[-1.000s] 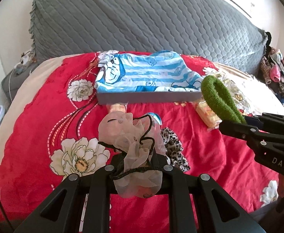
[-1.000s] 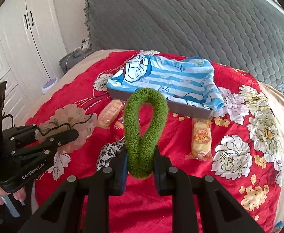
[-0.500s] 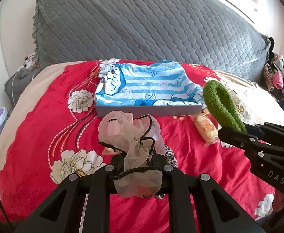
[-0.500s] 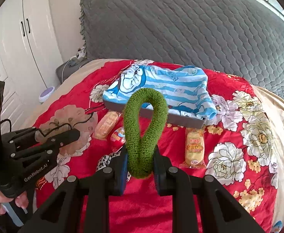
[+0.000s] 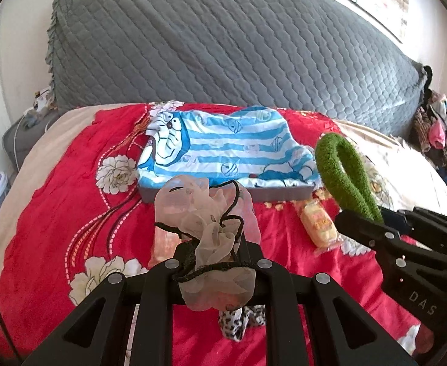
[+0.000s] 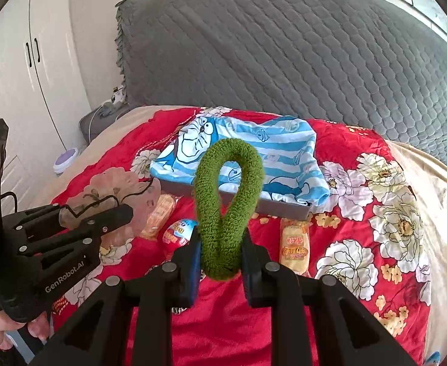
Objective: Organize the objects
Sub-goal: 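Lift the green ring with the right tool while the left tool lifts the beige scrunchie toward the tray, then carry both held items over the striped cloth and lower them onto it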
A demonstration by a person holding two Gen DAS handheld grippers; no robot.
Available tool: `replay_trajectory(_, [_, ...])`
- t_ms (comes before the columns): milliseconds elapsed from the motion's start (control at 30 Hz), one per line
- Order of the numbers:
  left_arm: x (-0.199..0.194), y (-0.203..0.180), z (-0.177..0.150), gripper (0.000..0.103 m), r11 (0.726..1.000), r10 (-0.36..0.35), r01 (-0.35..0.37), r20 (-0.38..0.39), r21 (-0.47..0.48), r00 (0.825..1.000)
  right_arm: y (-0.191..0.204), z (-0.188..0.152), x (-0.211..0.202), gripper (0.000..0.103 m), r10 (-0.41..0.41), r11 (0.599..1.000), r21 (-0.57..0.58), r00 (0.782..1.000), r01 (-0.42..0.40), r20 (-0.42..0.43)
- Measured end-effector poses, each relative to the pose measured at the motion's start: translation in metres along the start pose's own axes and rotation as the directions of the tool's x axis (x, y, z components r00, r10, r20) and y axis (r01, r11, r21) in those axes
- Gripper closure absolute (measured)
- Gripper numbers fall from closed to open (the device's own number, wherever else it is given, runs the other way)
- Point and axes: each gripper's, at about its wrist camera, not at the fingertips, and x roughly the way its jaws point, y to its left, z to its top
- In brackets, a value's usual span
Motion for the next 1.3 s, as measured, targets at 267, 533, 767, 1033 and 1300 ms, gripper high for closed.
replay_trajectory(267, [0.012, -0.003, 0.015, 0.086, 1.000, -0.003, 0.003, -0.004, -0.010, 1.000, -0.007, 0.011, 0.006, 0.081, -0.006, 1.000, 0.015, 1.000, 0.006, 0.011])
replay_trajectory(533, [0.030, -0.010, 0.027, 0.086, 1.000, 0.006, -0.006, -0.006, 0.006, 1.000, -0.013, 0.027, 0.013, 0.081, -0.009, 1.000, 0.009, 0.999, 0.009, 0.042])
replay_trajectory(767, [0.048, -0.013, 0.041, 0.086, 1.000, 0.013, -0.013, -0.005, 0.001, 1.000, -0.020, 0.033, 0.022, 0.081, -0.015, 1.000, 0.023, 0.999, 0.014, 0.041])
replay_trajectory(1033, [0.071, -0.013, 0.050, 0.086, 1.000, 0.030, -0.030, -0.015, 0.006, 0.999, -0.030, 0.049, 0.038, 0.081, -0.016, 0.999, 0.041, 0.998, 0.013, 0.068])
replay_trajectory(1300, [0.098, -0.013, 0.060, 0.086, 0.999, 0.042, -0.041, -0.023, 0.020, 0.999, -0.051, 0.061, 0.053, 0.081, -0.009, 0.997, 0.075, 0.996, 0.003, 0.085])
